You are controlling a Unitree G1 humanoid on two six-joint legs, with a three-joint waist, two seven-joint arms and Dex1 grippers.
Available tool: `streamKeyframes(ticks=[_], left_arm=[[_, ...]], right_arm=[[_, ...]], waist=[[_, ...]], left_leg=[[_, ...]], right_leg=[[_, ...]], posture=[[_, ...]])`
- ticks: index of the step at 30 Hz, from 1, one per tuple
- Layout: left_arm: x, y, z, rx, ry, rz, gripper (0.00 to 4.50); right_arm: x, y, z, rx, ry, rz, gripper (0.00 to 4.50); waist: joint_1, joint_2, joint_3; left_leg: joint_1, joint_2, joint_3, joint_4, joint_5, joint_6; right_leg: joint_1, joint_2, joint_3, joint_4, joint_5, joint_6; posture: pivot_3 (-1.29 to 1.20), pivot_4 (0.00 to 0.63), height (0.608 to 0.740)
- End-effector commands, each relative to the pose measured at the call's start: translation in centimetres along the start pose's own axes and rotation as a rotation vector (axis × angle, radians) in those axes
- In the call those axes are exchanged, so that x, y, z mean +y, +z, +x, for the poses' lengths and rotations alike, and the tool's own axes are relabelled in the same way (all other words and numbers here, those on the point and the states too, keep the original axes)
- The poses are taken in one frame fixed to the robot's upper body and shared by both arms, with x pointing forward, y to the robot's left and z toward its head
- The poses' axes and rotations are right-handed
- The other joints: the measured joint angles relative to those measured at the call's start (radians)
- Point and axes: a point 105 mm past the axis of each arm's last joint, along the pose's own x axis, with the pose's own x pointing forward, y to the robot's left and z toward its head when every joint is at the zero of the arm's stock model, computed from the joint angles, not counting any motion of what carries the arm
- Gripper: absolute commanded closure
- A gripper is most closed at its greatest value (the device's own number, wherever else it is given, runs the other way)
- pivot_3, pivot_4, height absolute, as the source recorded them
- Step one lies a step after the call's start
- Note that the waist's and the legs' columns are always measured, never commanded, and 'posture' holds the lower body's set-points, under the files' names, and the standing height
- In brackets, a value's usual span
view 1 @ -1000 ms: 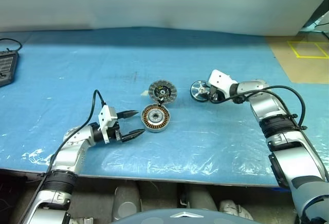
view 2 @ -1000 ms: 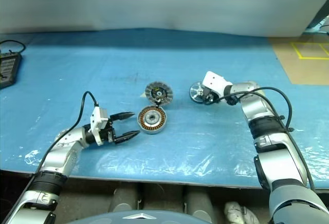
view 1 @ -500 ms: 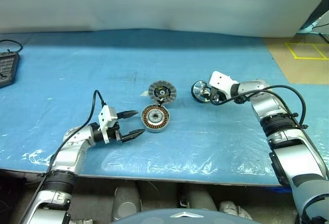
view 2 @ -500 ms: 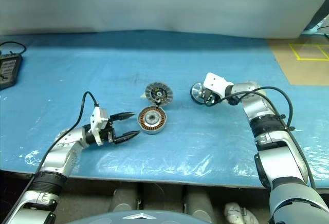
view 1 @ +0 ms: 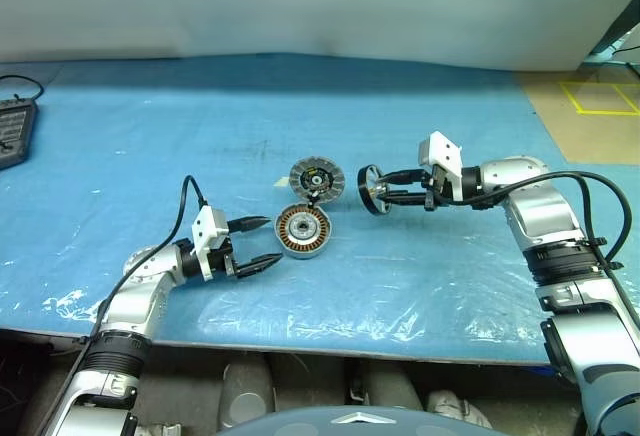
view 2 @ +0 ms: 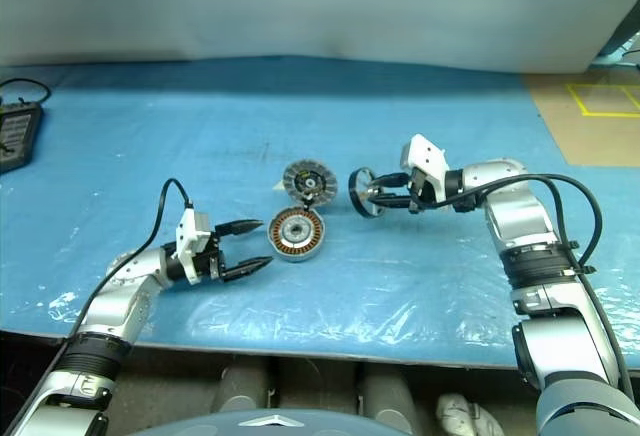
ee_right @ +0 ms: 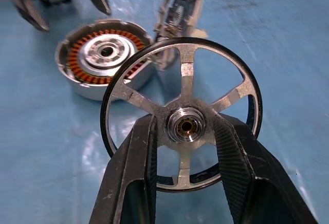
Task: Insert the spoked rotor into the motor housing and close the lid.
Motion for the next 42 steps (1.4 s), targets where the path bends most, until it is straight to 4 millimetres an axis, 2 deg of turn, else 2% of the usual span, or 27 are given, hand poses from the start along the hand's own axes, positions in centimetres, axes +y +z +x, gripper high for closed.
streamKeyframes(ticks=[1,3,5,11,14,21,27,42], left_arm=[[0.2,0.7,0.0,-0.023,-0.007,0.023,0.43],[0.2,0.7,0.0,-0.021,-0.013,0.023,0.43],[0.1,0.6,0.0,-0.020,-0.017,0.023,0.43],[0.0,0.6,0.1,-0.018,-0.023,0.022,0.43],[0.0,0.5,0.0,-0.017,-0.022,0.021,0.43],[-0.1,0.5,-0.1,-0.016,-0.012,0.022,0.43],[-0.1,0.5,-0.2,-0.016,-0.006,0.023,0.43],[0.0,0.5,-0.1,-0.018,0.002,0.023,0.43]], right_arm=[[1.6,1.7,-0.3,-0.058,0.080,-0.017,3.09],[3.6,2.2,0.3,-0.078,0.180,-0.034,3.09],[4.7,2.8,0.8,-0.098,0.231,-0.046,3.09],[5.2,4.8,2.3,-0.175,0.274,-0.052,3.09],[4.9,5.4,3.7,-0.191,0.261,-0.040,3.09],[4.0,5.0,5.5,-0.163,0.222,-0.052,3.09],[3.8,4.4,6.0,-0.143,0.220,-0.066,3.09],[3.7,4.4,7.1,-0.133,0.228,-0.093,3.09]], waist=[[0.000,0.000,0.000],[0.000,0.000,0.000],[-0.001,0.000,0.000],[-0.001,0.000,0.000],[-0.001,0.000,0.000],[0.001,0.000,0.000],[0.000,0.000,0.000],[-0.001,0.000,0.000]], left_leg=[[0.000,0.000,0.000,0.000,0.000,0.000],[0.000,0.000,0.000,0.000,0.000,0.000],[0.000,0.000,0.000,-0.001,0.000,0.000],[-0.001,0.000,0.000,-0.001,0.000,0.000],[-0.001,0.000,0.000,-0.002,0.000,0.000],[-0.004,-0.001,0.000,-0.001,0.001,-0.002],[-0.006,-0.001,0.000,-0.001,0.001,-0.002],[-0.006,-0.001,0.000,0.000,0.001,-0.002]], right_leg=[[0.000,0.000,0.000,0.000,0.000,0.000],[0.000,0.000,0.000,0.000,0.000,0.000],[-0.001,0.000,0.000,0.000,0.000,0.000],[-0.002,0.000,0.000,0.000,0.000,0.000],[-0.003,0.000,0.000,0.000,0.000,0.000],[-0.005,0.000,0.000,0.000,0.000,0.000],[-0.007,0.000,0.000,0.000,0.000,0.000],[-0.007,0.000,0.000,0.001,0.000,0.000]], posture=[[0.00,0.150,0.740],[0.00,0.150,0.740],[0.00,0.150,0.740],[0.00,0.150,0.740],[0.00,0.150,0.740],[0.00,0.150,0.740],[0.00,0.150,0.740],[0.00,0.150,0.740]])
